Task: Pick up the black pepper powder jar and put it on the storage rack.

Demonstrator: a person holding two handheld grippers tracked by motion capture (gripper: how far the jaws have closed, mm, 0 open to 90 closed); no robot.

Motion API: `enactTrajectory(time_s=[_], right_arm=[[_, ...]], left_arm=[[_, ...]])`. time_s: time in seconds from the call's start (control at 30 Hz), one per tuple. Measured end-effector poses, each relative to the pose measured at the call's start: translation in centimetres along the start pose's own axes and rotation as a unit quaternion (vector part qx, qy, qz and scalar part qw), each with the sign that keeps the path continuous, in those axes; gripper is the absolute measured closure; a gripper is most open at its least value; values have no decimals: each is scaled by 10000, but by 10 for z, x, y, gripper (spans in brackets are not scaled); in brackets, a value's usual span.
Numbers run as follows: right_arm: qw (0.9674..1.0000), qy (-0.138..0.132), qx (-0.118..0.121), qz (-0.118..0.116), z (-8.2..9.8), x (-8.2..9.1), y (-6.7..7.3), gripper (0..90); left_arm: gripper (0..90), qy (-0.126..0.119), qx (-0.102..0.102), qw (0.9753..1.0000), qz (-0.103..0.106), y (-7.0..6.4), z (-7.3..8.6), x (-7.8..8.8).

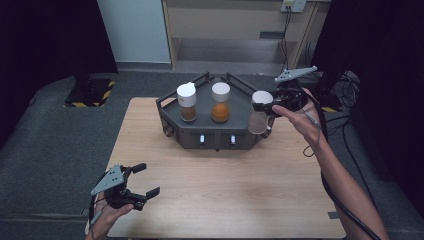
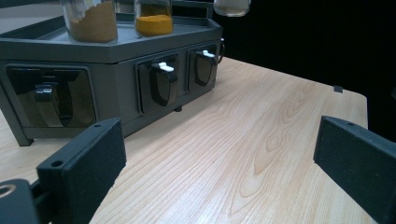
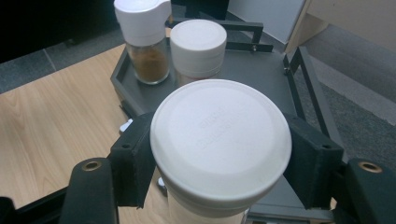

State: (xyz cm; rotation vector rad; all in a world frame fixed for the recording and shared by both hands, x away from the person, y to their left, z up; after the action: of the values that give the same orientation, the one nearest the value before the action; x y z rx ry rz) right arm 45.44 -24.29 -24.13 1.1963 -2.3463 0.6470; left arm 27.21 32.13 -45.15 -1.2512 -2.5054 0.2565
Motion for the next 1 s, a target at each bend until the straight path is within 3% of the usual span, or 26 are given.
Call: enactTrajectory(time_s=[0.37,0.73,1.0], right_arm=[[9995,108,-179,237,-12,-16,-13,342],[9972,193,-489,540,-12,-36,-27,341],[9957,251,-550,699,-9,-46,-31,341]], left_arm=[[6,-13,32,10000,-29,1,0,1],[3,-19,45,10000,-51,1,0,2],[2,-11,44,10000,-64,1,0,2]])
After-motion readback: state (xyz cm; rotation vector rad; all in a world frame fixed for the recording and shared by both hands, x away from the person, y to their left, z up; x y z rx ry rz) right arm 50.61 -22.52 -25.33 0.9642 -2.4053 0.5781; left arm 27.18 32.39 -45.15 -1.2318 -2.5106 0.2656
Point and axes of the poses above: each handheld gripper's, and its own axes: x roughly backward along the jaws, z roughly out of its underside, y roughly to its left, the point moved 8 cm from there along -x, roughly forward along the jaws, and after that the axes turned 13 degrees about x, right-handed, at the moved point
